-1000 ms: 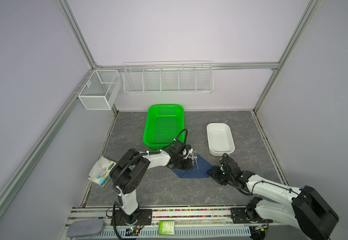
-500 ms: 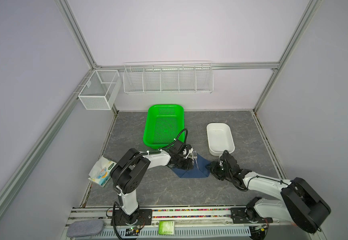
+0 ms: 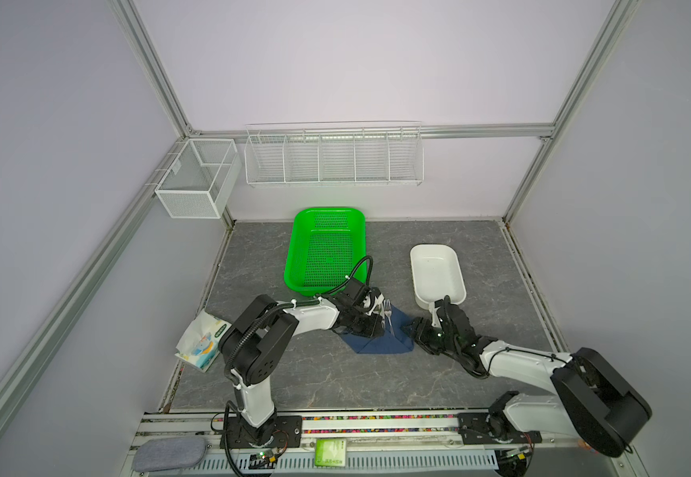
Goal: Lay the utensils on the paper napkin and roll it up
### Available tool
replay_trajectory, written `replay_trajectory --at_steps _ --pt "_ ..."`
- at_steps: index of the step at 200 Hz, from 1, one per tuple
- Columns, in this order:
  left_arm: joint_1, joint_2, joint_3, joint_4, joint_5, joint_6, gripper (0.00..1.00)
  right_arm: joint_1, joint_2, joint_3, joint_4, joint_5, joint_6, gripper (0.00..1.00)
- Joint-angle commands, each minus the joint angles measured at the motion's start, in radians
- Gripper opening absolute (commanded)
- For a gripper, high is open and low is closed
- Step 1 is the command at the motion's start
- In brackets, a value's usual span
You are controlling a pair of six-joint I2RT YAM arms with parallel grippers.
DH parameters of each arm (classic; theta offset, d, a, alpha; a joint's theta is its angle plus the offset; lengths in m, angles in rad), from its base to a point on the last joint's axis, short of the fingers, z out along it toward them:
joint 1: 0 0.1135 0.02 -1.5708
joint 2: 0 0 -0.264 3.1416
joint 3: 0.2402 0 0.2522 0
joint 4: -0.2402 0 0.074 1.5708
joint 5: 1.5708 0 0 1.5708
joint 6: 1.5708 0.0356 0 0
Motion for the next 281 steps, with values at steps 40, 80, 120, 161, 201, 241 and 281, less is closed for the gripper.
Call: replay_trajectory --at_steps 40,80,120,161,201,241,281 --pt "-0.005 0.014 0.024 -0.016 -0.012 0.023 0.00 -0.077 0.024 0.007 0.020 -0.017 -0.106 0.67" --pt "-0.005 0.019 0.022 -0.011 -0.008 0.019 0.00 -0.091 0.083 0.022 0.126 -0.070 -0.113 0.67" --pt "-0.005 0.014 0.021 -0.009 -0.011 0.016 0.00 -0.109 0.087 0.010 0.146 -0.085 -0.173 0.64" --pt "-0.005 0.011 0.019 -0.007 -0.009 0.017 0.00 -0.128 0.085 -0.010 0.170 -0.085 -0.214 0.63" --pt "-0.005 0.010 0.017 -0.013 -0.011 0.021 0.00 -0.141 0.130 -0.003 0.290 -0.180 -0.228 0.62" --pt "-0.004 0.009 0.017 -0.010 -0.009 0.021 0.00 -0.141 0.113 -0.036 0.300 -0.218 -0.283 0.59" --pt "-0.005 0.006 0.017 -0.005 -0.010 0.017 0.00 -0.141 0.022 -0.066 0.203 -0.252 -0.319 0.58"
